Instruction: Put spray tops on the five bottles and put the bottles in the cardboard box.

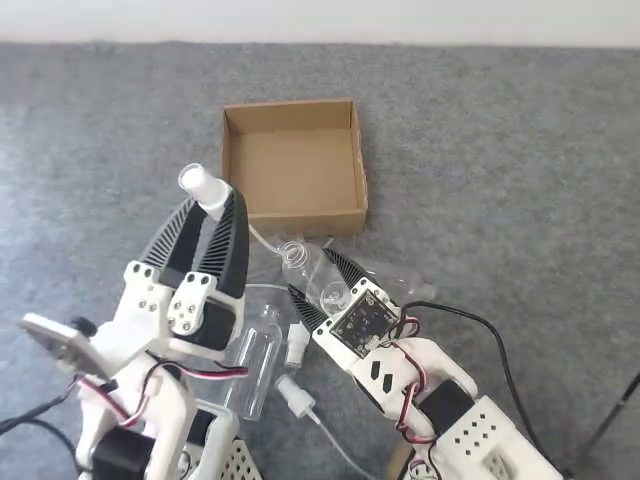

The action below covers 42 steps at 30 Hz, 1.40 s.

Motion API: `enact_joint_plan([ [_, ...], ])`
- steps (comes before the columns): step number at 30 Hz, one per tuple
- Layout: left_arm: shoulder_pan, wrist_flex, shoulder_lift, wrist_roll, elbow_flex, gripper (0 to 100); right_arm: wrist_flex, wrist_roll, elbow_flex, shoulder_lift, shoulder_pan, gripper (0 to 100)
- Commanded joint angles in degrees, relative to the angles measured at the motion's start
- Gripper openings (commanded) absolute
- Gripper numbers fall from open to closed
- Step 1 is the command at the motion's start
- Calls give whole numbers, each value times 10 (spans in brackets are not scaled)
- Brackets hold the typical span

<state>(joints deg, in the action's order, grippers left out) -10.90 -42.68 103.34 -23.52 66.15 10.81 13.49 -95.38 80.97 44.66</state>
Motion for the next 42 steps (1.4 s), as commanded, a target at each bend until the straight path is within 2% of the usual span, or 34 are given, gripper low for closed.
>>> enact_joint_plan([
  [1,-6,-1,9,-4,7,13,-14,7,-1,13,6,69],
  [13,-15,-1,9,-4,49,13,-14,7,3,13,6,69],
  [18,-47,-2,9,47,72,13,-14,7,4,13,6,69],
  [23,-51,-36,9,59,79,19,-14,7,4,14,6,69],
  [27,-51,-68,9,70,70,98,-14,7,4,14,6,69],
  [33,-50,-77,9,72,69,132,-14,7,2,14,6,69],
  [37,-47,-87,9,70,68,220,-14,7,2,14,6,69],
  [42,-47,-111,9,70,42,225,-14,7,2,14,6,69],
])
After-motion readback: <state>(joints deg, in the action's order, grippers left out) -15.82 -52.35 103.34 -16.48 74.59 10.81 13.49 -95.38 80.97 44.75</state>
